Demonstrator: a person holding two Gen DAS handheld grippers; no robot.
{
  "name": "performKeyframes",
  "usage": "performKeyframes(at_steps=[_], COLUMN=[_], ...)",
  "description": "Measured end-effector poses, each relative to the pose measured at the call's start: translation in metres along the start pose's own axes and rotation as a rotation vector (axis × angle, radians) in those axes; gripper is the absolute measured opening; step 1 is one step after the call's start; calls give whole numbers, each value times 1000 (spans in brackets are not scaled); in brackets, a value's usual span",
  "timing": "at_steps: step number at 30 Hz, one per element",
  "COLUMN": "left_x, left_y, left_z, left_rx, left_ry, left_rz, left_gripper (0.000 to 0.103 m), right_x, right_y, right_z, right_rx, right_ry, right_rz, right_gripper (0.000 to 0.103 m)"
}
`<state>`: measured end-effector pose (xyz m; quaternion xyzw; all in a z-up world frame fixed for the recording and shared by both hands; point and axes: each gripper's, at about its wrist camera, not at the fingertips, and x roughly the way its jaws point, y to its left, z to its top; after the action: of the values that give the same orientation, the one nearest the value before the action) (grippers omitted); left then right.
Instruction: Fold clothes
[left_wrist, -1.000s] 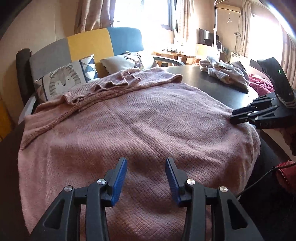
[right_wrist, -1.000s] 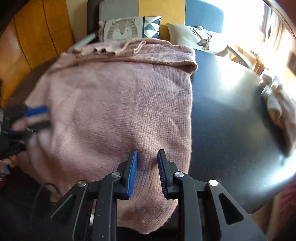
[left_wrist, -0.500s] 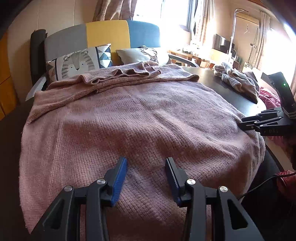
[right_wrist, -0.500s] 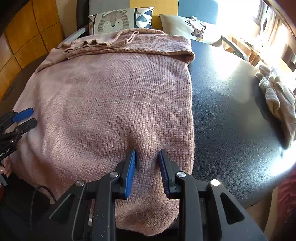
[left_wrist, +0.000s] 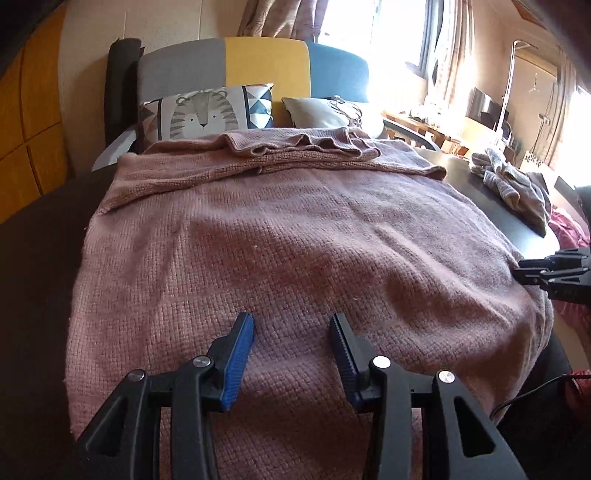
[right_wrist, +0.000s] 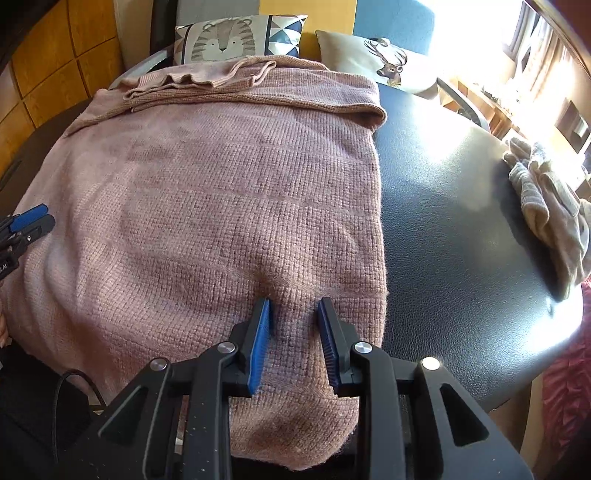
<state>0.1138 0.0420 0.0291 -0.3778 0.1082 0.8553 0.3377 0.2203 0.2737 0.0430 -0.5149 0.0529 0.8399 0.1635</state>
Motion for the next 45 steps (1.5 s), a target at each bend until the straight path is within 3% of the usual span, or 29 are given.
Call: performKeyframes(at_steps=[6,11,15,18,23,29,32,35,40,42,45], left_x=[-3,-5,-6,-14,-28,-46,-54,-61,-73,-83,-90], left_y=[5,6,15,24,44,60,71,80,79,83,100], left_z=[4,7,-3,-12,-23,-36,-48,-56,-66,-68,-67], left_rx=[-18,12,43,70,62,66,59,50,111,96,-16], left_ry=[10,11,30,26,26,38,55,53,64,37,12], left_rz=[-13,40,48,48,33,42,36,21,54,89,98], left_gripper=[44,44,44,44,48,48,48,47,48,47,47], right_x=[-6,-21,-14,5,4,-5,-9,5,1,-2,-6], right_y=[0,17,32,31,11,19,31,43,35,34,29], right_z=[3,14,16,9,-1,2,3,-3,-6,-9,-12], right_rx=[15,-31,-83,-104,-43,-79,-108,-169,-153,-159,-135], right_ry=[-20,-133,-115,-38,-59,-86,-121,-49,-56,-58,-73], right_rz=[4,116,181,148,204,205,289,247,282,275,279], right_gripper=[29,30,30,30,33,34,34,34,36,40,42])
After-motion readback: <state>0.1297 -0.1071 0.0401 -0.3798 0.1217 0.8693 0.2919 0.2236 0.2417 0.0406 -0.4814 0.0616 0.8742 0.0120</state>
